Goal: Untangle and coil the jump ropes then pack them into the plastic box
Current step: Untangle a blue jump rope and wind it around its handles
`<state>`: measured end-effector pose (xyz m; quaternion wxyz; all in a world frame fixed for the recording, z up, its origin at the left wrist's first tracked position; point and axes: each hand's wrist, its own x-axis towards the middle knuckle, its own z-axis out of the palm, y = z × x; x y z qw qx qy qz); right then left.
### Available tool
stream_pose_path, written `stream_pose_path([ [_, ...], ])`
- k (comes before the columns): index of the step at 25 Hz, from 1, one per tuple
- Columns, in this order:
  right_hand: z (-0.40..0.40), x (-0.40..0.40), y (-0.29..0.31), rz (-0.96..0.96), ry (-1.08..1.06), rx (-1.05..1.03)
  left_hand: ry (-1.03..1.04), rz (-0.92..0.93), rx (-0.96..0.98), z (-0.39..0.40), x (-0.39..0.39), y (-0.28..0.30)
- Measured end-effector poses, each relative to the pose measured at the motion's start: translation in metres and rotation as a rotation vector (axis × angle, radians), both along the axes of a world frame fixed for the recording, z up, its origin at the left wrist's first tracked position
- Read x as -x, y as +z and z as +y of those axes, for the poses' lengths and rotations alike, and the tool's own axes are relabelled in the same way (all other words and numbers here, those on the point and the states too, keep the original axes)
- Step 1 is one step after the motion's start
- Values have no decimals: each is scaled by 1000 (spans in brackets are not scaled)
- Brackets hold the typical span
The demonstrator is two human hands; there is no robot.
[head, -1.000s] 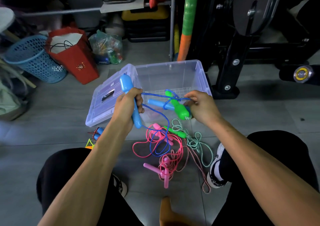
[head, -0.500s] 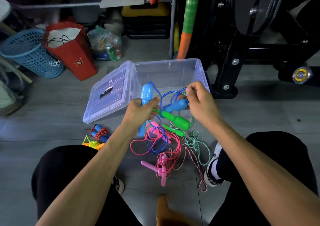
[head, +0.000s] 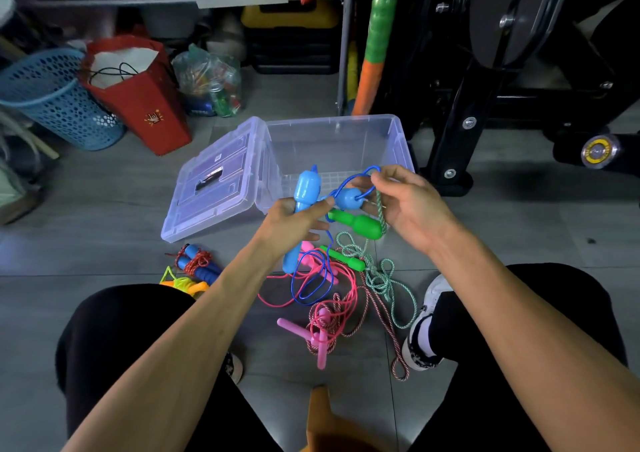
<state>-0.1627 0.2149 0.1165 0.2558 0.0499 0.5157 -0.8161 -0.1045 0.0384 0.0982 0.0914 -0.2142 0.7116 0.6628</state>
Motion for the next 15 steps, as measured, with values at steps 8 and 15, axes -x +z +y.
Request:
stream_pose_path([
  [8,10,5,-33,511,217,-1191,248,10,32,-28,8,2],
  [15,8,6,-15,498,-111,-769,131,-177,502,-48,6,-18],
])
